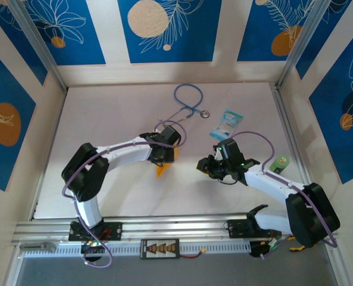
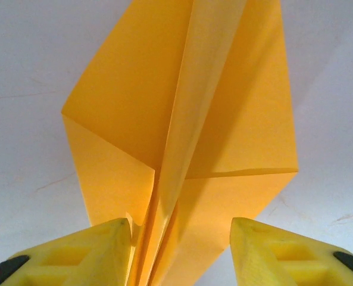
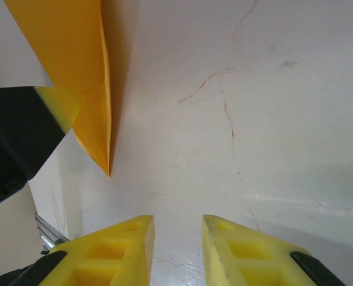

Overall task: Fold a paper plane with a square sheet of paper (pick it up from the middle)
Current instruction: Move a paper plane to the center of the table, then reset both arms

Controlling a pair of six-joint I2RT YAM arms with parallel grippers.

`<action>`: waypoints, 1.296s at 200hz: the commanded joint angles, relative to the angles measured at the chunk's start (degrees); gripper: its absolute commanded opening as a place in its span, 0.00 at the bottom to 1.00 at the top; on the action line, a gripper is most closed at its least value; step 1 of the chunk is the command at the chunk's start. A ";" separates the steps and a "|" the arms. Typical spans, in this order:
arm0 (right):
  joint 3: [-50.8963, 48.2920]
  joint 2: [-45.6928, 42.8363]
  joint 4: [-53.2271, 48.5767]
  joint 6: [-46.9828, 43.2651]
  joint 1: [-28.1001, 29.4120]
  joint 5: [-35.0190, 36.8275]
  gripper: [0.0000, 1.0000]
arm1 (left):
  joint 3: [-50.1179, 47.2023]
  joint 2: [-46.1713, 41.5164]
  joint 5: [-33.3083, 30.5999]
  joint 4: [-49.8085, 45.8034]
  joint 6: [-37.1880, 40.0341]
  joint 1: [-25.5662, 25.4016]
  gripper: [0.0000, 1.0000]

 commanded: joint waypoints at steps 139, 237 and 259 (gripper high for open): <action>0.94 1.61 1.82 -0.31 0.26 -3.03 0.29 | -4.39 -8.38 13.17 7.62 12.30 12.41 0.50; 1.22 1.89 1.53 -0.19 0.64 -2.72 0.29 | -3.11 2.77 26.91 10.87 12.48 18.24 0.43; 1.20 1.86 1.30 -0.16 0.64 -2.83 0.29 | -2.86 4.09 26.09 10.59 12.39 18.32 0.36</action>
